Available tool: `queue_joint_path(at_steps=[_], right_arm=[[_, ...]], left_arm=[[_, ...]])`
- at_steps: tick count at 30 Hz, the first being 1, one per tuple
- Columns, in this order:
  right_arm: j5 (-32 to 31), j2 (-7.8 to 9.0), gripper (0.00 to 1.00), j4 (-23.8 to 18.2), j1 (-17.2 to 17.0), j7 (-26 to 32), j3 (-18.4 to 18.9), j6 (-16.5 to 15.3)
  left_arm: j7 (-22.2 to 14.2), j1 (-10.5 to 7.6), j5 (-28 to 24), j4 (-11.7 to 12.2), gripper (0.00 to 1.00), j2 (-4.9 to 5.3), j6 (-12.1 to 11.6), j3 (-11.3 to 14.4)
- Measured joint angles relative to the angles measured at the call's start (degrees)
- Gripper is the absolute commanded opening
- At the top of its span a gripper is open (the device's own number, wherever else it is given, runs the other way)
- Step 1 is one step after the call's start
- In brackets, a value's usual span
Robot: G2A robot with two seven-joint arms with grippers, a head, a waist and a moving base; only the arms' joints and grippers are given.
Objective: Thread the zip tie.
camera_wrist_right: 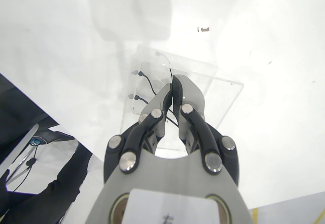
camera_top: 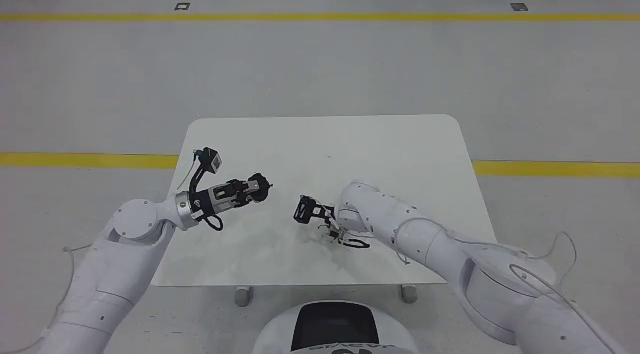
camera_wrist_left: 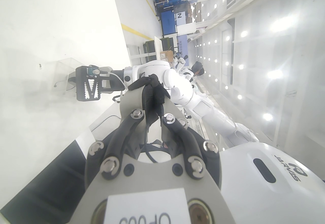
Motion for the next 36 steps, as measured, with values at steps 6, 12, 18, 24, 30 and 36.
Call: queue_joint_path(at_steps=[6, 12, 18, 24, 30, 36], right_arm=[[0.37, 0.99, 0.00, -2.15, 0.95, 0.01, 0.00, 0.00], [1.43, 3.09, 0.00, -5.21, 1.87, -1.00, 0.50, 0.00], [1.12, 6.73, 0.00, -9.78, 1.21, -2.91, 3.34, 0.00], [0.27, 10.84, 0.00, -14.96, -1.92, -5.95, 8.10, 0.82], [0.85, 14.21, 0.00, -18.85, -5.52, -11.25, 13.32, 0.61], [0.83, 14.13, 0.00, -18.76, -5.43, -11.11, 13.20, 0.70]], left_arm=[[0.00, 0.00, 0.00, 0.00, 0.00, 0.00, 0.00, 0.00], [0.00, 0.00, 0.00, 0.00, 0.00, 0.00, 0.00, 0.00], [0.00, 0.00, 0.00, 0.00, 0.00, 0.00, 0.00, 0.00], [0.00, 0.00, 0.00, 0.00, 0.00, 0.00, 0.00, 0.00], [0.00, 0.00, 0.00, 0.00, 0.00, 0.00, 0.00, 0.00], [0.00, 0.00, 0.00, 0.00, 0.00, 0.00, 0.00, 0.00]])
